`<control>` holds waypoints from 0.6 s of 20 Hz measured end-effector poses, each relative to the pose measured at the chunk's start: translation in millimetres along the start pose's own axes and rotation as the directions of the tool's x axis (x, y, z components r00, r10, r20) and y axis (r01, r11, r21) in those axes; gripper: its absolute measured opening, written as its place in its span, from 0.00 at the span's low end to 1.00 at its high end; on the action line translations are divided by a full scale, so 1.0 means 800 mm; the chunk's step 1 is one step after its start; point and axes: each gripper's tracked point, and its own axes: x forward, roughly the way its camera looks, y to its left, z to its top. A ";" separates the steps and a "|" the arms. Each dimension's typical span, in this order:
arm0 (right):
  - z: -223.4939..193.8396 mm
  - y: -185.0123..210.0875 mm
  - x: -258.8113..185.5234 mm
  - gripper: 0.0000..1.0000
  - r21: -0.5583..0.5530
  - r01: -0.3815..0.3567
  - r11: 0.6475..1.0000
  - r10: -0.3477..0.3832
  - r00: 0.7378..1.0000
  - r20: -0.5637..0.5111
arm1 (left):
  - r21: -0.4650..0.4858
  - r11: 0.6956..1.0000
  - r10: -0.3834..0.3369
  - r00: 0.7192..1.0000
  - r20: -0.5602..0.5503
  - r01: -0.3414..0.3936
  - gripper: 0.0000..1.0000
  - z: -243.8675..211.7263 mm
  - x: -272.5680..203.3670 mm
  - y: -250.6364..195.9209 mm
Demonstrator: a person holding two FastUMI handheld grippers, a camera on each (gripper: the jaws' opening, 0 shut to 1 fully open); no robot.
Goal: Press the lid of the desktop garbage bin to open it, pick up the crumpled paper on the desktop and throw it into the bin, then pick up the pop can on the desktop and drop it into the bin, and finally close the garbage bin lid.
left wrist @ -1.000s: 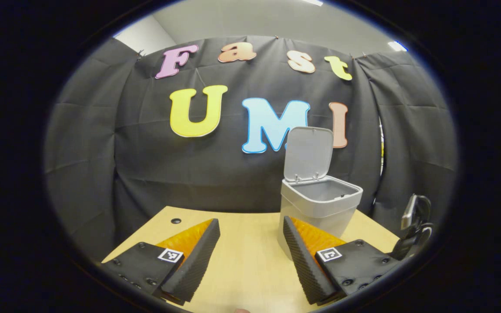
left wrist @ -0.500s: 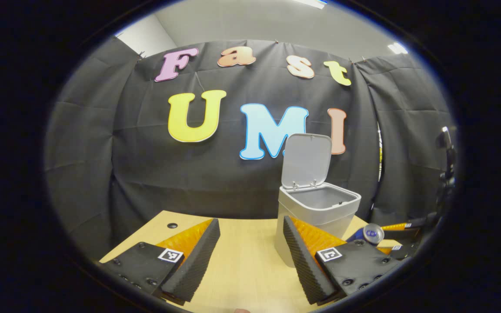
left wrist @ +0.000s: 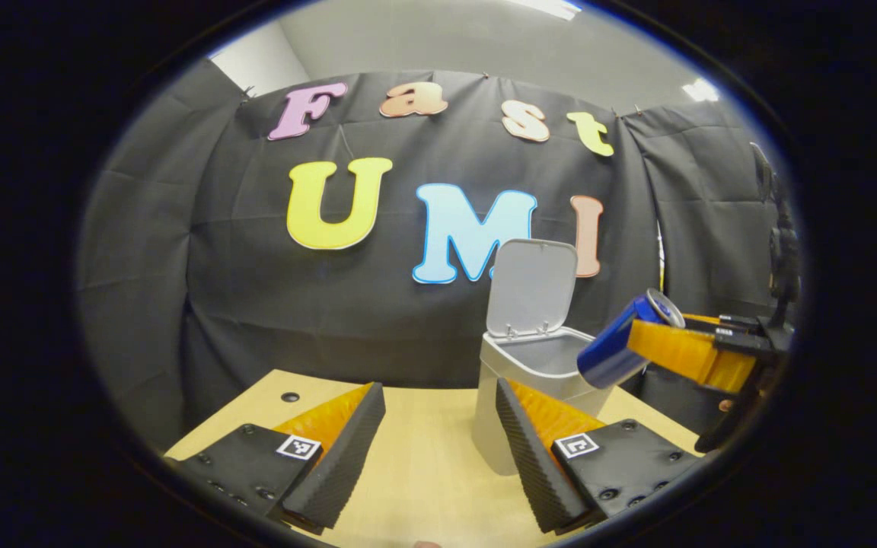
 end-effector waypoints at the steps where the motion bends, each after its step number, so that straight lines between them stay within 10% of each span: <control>1: 0.000 -0.002 0.006 0.84 -0.002 0.006 1.000 -0.006 1.000 0.004 | 0.001 1.000 -0.001 1.000 0.001 0.001 0.95 0.000 0.002 0.000; 12: -0.037 -0.025 0.088 0.84 -0.014 0.049 0.999 -0.050 0.996 -0.073 | -0.009 1.000 0.018 1.000 -0.003 -0.018 0.95 -0.004 0.002 0.010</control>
